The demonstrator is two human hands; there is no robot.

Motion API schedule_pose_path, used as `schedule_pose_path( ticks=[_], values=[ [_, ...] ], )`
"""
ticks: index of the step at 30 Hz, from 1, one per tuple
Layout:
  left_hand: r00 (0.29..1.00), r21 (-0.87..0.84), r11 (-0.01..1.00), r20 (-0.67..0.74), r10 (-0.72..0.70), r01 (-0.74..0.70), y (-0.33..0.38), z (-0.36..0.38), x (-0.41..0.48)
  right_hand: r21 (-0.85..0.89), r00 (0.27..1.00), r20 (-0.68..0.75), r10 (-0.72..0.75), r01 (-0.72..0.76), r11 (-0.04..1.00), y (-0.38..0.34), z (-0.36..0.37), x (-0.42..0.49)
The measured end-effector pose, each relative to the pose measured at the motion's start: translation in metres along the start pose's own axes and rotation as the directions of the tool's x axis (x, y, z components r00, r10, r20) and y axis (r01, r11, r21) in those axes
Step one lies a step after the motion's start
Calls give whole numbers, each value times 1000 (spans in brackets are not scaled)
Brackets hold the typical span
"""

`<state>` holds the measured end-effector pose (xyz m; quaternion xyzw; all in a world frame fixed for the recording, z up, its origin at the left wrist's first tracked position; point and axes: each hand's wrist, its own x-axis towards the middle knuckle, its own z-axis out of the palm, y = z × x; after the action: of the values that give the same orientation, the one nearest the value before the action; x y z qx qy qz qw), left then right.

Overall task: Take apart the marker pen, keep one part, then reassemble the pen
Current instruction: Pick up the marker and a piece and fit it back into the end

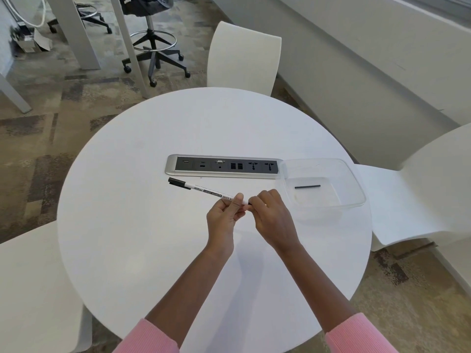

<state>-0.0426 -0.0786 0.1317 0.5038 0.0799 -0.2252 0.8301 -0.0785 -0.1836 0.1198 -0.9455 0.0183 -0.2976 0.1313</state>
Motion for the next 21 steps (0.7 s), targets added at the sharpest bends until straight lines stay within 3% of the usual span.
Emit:
schedule_pose_path(
  ticks=[5, 10, 16, 21],
  values=[
    [1000, 19, 1000, 3, 4, -4, 0, -2, 0, 194, 994, 41, 104, -110, 975, -7, -3, -2],
    [1000, 69, 997, 13, 26, -27, 0, -4, 3, 371, 923, 216, 319, -379, 848, -15, -9, -4],
    [998, 160, 985, 9, 64, -65, -2, -5, 1, 557, 777, 409, 479, -628, 543, -19, -16, -5],
    [999, 210, 976, 1, 50, -49, -4, -7, -1, 601, 642, 602, 475, -755, 260, -16, -17, -5]
  ],
)
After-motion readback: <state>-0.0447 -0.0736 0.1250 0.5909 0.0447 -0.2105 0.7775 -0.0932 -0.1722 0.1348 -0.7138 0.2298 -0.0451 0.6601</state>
